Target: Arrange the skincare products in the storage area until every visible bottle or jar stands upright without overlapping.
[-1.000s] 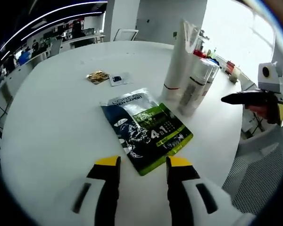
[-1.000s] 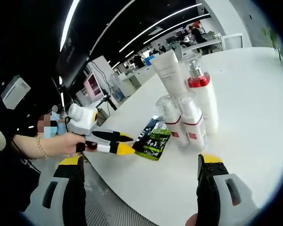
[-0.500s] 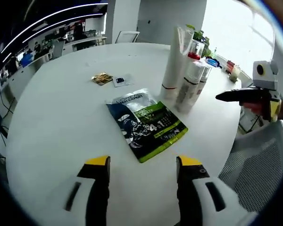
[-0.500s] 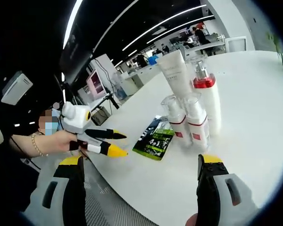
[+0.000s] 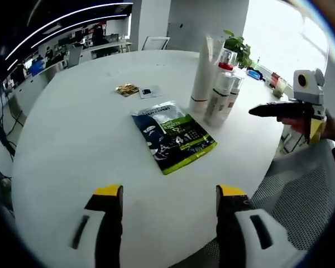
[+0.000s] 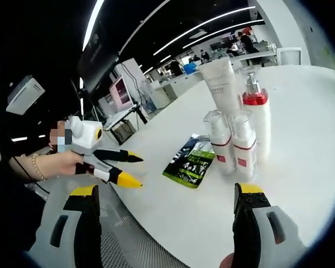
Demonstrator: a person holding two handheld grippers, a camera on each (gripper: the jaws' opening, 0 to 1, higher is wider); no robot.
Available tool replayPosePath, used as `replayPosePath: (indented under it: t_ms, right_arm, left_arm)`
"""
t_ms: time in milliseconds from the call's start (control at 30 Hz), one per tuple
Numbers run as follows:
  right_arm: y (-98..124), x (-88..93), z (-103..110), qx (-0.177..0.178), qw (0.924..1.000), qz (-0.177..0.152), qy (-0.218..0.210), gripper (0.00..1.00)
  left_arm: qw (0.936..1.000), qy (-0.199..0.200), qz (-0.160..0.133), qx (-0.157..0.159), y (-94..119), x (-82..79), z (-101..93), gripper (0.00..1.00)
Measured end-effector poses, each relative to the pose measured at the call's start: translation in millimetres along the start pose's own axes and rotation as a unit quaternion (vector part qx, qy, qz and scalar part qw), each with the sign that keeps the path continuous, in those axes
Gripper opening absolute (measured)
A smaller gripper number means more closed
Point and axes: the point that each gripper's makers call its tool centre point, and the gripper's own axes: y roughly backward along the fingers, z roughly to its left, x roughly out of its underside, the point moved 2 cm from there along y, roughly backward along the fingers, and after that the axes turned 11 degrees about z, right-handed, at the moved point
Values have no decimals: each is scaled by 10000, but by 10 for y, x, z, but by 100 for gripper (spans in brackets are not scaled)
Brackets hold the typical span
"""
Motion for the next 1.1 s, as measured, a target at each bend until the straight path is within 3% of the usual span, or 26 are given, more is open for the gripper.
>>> replayPosePath:
  t_ms: [300, 467, 800, 1100]
  right_arm:
    - [-28, 38, 4, 53, 9999, 119, 71, 100]
    - [-5, 48, -57, 240, 9996, 117, 4, 100]
    - [133, -38, -183, 760, 9970, 36, -146, 100]
    - [162, -75, -113, 974, 9949, -20, -273, 100]
  left_arm:
    - [10000, 79, 16, 36, 151, 127, -12, 70]
    - [9997, 105, 158, 130, 235, 248, 24, 80]
    - [9990, 95, 302, 306, 392, 388, 142, 88]
    - [9987, 61, 285, 425, 560, 462, 253, 93]
